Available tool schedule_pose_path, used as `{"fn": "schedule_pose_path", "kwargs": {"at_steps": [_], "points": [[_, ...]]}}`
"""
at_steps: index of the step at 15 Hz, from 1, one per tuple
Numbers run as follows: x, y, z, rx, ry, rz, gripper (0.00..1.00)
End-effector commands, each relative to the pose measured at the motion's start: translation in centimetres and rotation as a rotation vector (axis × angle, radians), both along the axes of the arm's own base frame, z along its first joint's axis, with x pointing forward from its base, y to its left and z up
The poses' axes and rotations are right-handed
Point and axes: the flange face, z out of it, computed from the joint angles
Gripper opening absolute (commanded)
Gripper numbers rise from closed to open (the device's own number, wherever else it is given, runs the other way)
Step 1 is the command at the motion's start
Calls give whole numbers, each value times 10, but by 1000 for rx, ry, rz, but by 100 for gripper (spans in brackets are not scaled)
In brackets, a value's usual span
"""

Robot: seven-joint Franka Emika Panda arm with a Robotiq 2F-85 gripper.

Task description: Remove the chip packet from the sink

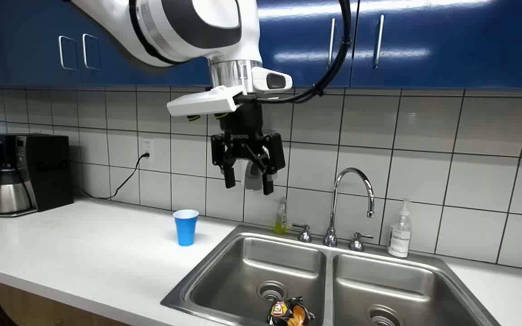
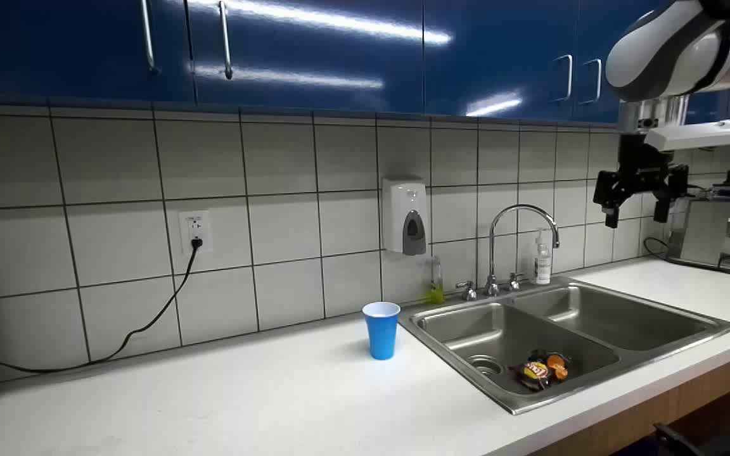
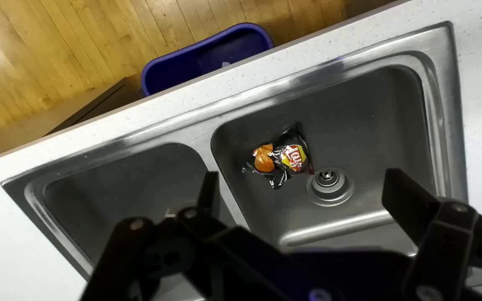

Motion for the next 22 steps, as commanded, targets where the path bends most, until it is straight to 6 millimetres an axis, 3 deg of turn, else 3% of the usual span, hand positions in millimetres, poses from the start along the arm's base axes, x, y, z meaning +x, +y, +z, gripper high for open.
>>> {"fn": "schedule_pose_path", "kwargs": {"at_steps": [1,6,10,22], "points": [[0,0,0,1,1,0,100],[0,0,0,1,1,0,100],[17,3,-23,-4,-2,-19,100],[93,-3,-155,-18,12,-151,100]]}}
